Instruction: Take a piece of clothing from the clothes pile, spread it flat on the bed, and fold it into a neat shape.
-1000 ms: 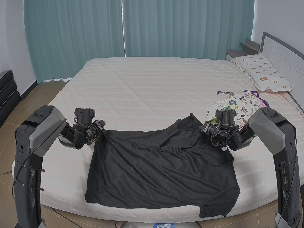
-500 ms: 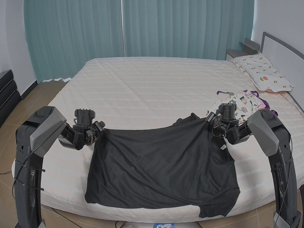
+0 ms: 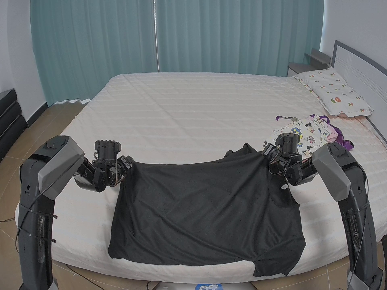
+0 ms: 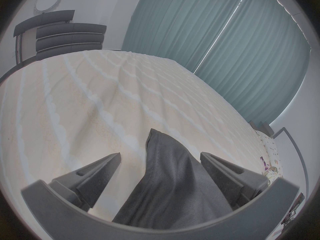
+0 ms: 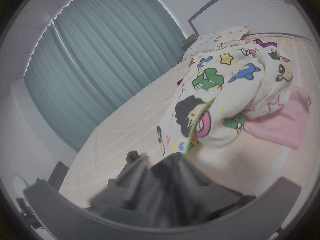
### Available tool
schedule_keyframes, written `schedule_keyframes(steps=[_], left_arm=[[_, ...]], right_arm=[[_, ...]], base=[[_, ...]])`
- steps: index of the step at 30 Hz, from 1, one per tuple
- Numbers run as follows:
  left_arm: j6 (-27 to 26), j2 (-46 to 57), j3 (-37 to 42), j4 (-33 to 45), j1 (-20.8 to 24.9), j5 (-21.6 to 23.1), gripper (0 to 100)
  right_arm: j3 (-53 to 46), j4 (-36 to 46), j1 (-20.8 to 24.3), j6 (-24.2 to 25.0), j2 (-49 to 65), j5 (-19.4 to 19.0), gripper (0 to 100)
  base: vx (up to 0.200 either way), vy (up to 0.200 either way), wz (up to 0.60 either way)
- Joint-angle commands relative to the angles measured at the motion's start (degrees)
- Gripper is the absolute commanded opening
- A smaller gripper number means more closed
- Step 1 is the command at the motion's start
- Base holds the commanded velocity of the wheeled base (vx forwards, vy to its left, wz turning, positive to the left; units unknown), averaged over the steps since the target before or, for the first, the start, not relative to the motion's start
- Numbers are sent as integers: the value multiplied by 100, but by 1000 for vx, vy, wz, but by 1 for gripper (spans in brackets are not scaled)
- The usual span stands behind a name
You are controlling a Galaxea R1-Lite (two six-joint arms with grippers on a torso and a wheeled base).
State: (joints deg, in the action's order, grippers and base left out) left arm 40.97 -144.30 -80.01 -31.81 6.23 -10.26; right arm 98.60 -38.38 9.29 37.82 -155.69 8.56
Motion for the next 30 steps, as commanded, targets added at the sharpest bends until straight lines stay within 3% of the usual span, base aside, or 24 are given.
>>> schedule_keyframes(steps=[1,5,11,16,22,26,30], left_arm=[[7,315,425,-151,-16,16,100],[-19,561,855,-520,-34,24,100],[-28,1440,2279,-1372,-34,288,100],[-19,2011,3272,-1715,-8,367,100],[-2,2380,4406,-2313,54,438,100],[34,2530,5294,-2752,326,438,100],[236,2600,6085,-3420,564,438,100]], right_arm=[[-781,-434,3,-336,416,-91,100],[-1106,-988,-32,-363,671,-170,100],[-2020,-1436,-182,-354,1365,-531,100],[-3286,-1831,-164,-345,2025,-935,100],[-4815,-1946,-138,-275,2789,-944,100],[-5878,-1981,-138,94,3202,-882,100],[-6748,-2157,-138,815,3721,-882,100]], base=[[0,0,0],[0,0,0],[0,0,0],[0,0,0],[0,0,0],[0,0,0],[-150,0,0]])
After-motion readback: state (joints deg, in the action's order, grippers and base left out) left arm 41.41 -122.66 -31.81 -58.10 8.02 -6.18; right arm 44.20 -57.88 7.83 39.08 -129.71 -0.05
